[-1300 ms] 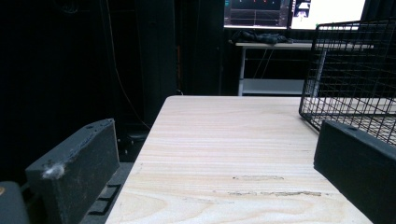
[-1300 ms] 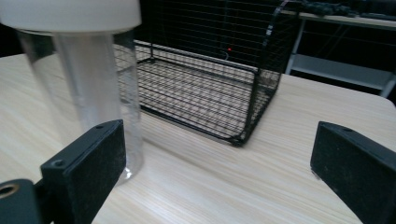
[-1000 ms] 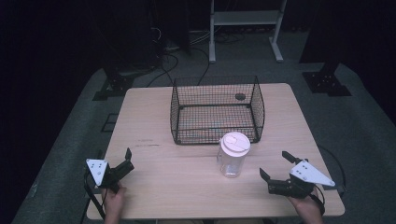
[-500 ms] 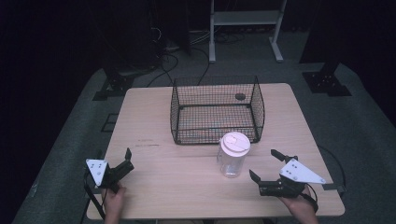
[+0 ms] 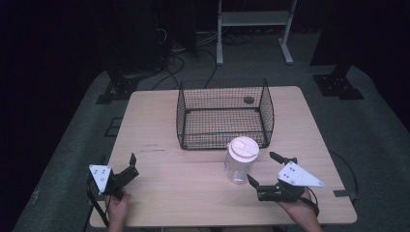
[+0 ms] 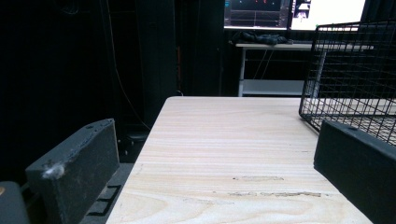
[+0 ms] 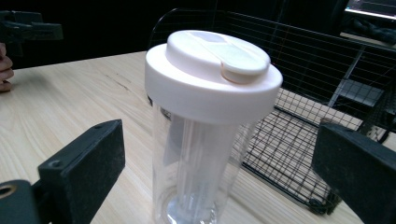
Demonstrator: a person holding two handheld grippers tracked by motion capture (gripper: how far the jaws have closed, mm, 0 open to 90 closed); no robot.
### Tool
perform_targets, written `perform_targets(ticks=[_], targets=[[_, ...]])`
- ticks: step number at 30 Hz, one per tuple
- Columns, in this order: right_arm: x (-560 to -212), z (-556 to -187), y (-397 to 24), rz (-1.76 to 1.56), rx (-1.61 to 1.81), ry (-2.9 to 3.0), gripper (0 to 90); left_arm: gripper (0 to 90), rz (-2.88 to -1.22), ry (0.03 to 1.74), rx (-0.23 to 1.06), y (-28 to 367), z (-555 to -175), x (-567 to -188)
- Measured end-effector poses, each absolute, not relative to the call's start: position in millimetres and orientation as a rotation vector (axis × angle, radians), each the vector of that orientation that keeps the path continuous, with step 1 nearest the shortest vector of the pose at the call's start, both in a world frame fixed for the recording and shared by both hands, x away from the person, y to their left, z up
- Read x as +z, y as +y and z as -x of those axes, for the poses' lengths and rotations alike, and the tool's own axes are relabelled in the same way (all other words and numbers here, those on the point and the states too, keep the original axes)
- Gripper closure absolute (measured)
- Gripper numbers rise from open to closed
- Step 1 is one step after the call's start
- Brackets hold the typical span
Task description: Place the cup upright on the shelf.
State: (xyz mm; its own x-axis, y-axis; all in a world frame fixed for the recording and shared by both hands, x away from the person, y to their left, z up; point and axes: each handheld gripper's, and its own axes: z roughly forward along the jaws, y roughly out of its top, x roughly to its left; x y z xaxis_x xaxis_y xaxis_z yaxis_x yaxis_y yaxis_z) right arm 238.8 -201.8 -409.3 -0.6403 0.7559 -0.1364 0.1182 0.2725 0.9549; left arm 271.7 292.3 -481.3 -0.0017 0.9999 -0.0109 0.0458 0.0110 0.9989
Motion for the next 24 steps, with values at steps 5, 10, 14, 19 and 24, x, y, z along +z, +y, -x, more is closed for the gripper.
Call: perform_targets(ticks=[5, 10, 14, 19, 24], targets=[[-409, -244, -194, -0.787, 1.385, 1.953, 2.1, 0.0, -1.233, 1.248, 1.180, 292, -272, -481], [-410, -251, -188, -0.792, 1.384, 1.957, 2.1, 0.0, -1.233, 1.248, 1.180, 292, -272, -481], [-411, -256, -184, -0.804, 1.386, 1.958, 2.1, 0.0, -1.232, 1.248, 1.179, 292, -272, -481], [-411, -261, -181, -0.810, 1.388, 1.951, 2.1, 0.0, -1.232, 1.247, 1.179, 292, -272, -481], [-411, -266, -178, -0.812, 1.391, 1.945, 2.0, 0.0, -1.233, 1.247, 1.179, 292, -272, -481]])
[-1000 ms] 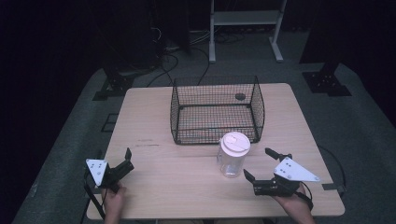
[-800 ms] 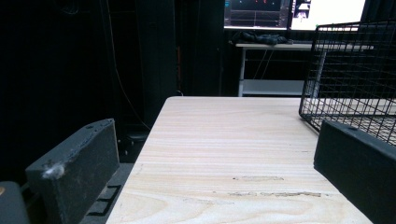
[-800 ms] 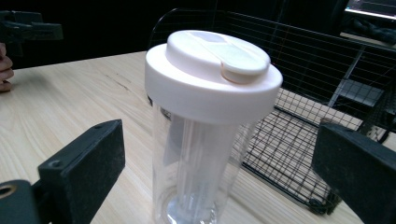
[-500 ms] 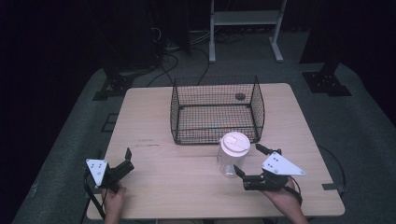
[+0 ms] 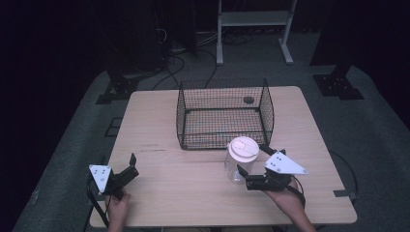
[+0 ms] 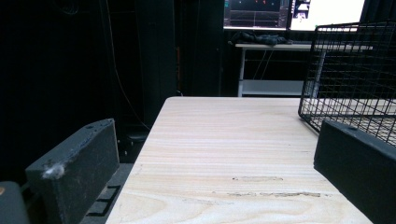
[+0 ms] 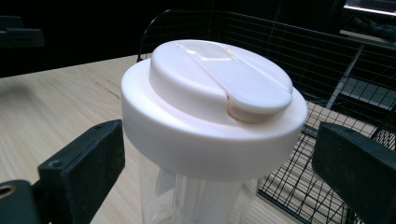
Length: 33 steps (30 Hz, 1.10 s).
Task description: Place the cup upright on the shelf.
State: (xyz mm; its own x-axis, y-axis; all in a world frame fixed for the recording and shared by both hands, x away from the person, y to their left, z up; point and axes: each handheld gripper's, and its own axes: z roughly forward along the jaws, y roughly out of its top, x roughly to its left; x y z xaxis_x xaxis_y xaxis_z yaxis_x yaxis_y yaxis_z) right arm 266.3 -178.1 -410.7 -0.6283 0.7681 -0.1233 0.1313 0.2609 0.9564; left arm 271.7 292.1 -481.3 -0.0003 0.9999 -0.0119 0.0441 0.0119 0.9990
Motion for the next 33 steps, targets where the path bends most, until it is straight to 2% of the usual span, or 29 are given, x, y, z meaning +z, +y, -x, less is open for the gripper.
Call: perform_targets(ticks=[14, 33], targets=[[-414, -279, -162, -0.791, 1.400, 1.932, 1.5, 0.0, -1.232, 1.247, 1.176, 293, -272, -481], [-417, -280, -162, -0.758, 1.411, 1.905, 4.0, 0.0, -1.231, 1.246, 1.175, 293, -272, -481]])
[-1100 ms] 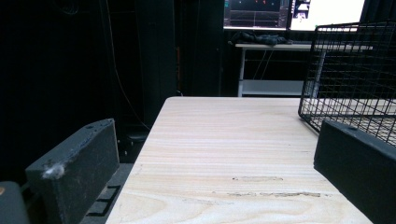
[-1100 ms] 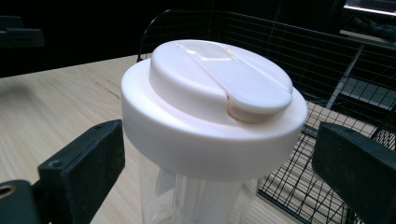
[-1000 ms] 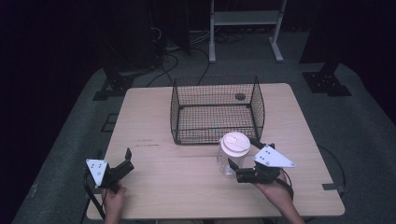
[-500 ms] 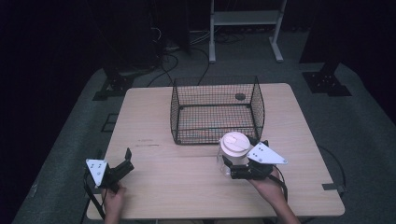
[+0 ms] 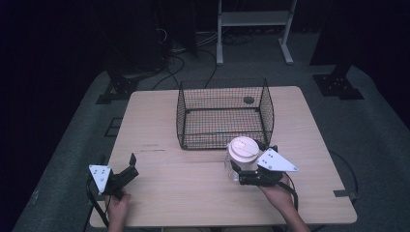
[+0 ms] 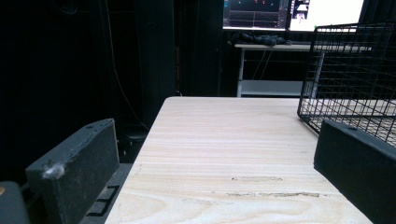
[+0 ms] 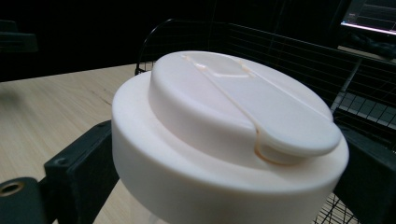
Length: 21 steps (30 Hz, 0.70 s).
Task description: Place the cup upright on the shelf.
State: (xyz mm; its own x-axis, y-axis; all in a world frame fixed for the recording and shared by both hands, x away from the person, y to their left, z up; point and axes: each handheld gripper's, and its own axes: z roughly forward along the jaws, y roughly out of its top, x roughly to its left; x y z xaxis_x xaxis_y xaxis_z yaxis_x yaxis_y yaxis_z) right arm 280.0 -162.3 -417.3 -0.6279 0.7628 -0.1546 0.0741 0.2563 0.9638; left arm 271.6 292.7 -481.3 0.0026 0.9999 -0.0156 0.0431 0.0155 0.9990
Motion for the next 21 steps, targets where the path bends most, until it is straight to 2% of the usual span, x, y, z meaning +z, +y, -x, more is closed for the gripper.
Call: perform_targets(ticks=[14, 21], targets=[[-415, -277, -163, -0.786, 1.433, 1.885, 4.3, 0.0, -1.231, 1.246, 1.177, 293, -272, -481], [-402, -274, -163, -0.759, 1.433, 1.872, 4.3, 0.0, -1.231, 1.246, 1.176, 292, -272, -481]])
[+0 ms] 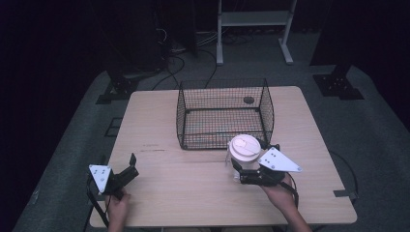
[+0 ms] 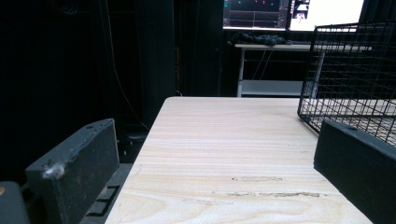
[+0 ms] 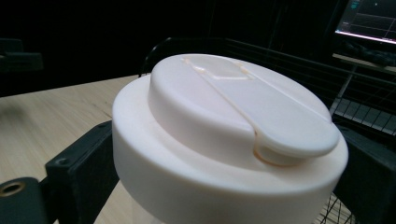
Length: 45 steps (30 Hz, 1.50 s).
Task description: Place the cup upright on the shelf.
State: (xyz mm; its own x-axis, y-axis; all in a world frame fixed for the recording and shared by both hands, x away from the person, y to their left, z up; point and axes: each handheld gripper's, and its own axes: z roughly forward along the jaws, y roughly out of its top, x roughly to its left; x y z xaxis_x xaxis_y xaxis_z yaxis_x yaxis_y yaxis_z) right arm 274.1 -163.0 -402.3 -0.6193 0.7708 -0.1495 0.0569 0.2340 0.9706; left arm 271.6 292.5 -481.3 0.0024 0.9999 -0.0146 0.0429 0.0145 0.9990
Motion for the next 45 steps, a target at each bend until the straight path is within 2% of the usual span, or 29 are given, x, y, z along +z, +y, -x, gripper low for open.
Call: perform_targets(ticks=[20, 36, 45], targets=[[-347, -289, -163, -0.702, 1.451, 1.861, 4.3, 0.0, -1.229, 1.250, 1.167, 293, -272, -481], [-304, -330, -149, -0.682, 1.449, 1.832, 4.4, 0.0, -1.226, 1.251, 1.168, 293, -272, -482], [-295, -358, -143, -0.707, 1.427, 1.821, 4.3, 0.0, -1.221, 1.255, 1.160, 294, -272, -482]])
